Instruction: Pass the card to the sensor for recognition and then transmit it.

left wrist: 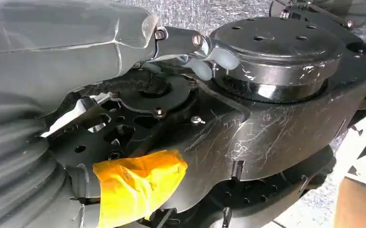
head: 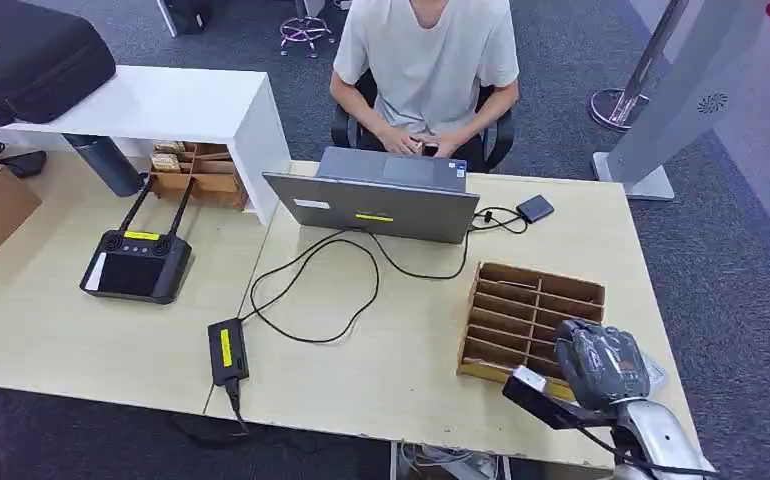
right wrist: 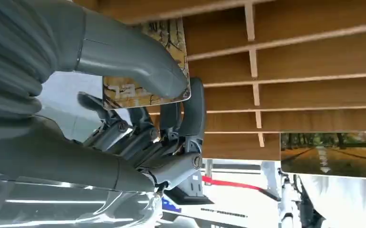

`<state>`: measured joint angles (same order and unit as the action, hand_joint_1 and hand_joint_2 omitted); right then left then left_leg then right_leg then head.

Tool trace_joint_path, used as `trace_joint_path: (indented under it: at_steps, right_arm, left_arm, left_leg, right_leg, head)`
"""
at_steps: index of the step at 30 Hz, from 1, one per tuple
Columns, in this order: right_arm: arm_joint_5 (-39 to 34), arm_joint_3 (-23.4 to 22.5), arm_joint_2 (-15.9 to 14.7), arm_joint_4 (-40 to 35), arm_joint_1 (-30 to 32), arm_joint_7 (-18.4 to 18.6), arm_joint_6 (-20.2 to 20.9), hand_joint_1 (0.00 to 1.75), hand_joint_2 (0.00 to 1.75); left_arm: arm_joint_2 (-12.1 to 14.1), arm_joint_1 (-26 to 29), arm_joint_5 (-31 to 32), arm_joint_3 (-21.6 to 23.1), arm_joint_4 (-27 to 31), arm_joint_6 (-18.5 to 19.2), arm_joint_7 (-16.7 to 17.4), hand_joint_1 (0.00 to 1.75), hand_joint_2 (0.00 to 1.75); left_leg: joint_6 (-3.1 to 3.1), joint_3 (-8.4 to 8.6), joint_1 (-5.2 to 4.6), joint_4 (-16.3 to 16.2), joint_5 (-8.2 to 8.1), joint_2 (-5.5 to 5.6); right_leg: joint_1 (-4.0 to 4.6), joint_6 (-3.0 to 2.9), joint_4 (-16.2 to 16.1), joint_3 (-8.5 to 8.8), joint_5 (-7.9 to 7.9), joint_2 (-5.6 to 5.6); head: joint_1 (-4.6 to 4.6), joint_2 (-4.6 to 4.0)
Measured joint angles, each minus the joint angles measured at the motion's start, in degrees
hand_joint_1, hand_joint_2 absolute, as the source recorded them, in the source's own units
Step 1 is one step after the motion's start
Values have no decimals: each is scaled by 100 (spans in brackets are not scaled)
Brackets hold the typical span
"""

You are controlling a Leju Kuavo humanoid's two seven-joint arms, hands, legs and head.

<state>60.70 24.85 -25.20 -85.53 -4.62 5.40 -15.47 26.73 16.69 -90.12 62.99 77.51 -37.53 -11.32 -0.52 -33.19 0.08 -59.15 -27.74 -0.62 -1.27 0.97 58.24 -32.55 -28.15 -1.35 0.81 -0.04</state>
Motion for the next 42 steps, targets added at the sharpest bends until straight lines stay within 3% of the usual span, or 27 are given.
trace_joint_path:
  at_steps: [19,27,32,42]
  right_arm:
    - [271,-162,0,-136,-95,-127,-61,175,175]
    - [350,-153,-181,-164,-1351,-324,-188,175,175]
    - [269,-63,-267,-50,-2275,-396,-243,175,175]
    - [234,361,-271,781,-3973,-505,-378,175,175]
  left_arm:
    - [52,48,-31,-22,214,-243,-83,0,175]
    - [85,48,-35,-13,223,-157,-83,0,175]
    - [109,-235,17,-20,223,-24,-203,0,175]
    - [138,-449,13,29,210,206,-214,0,175]
  left_leg:
    - [0,0,0,0,0,-6]
    - [1,3,0,-3,9,-16]
    - [6,-10,0,-4,22,-8]
    - [4,-18,0,-4,24,-5]
  right_leg:
    - [0,-3,1,0,3,10]
    - [-1,-1,2,-2,17,20]
    - [1,1,5,2,22,-1]
    - [2,-2,5,-3,25,-3]
  head:
    - [0,0]
    - [0,0]
    - [0,0]
    - [0,0]
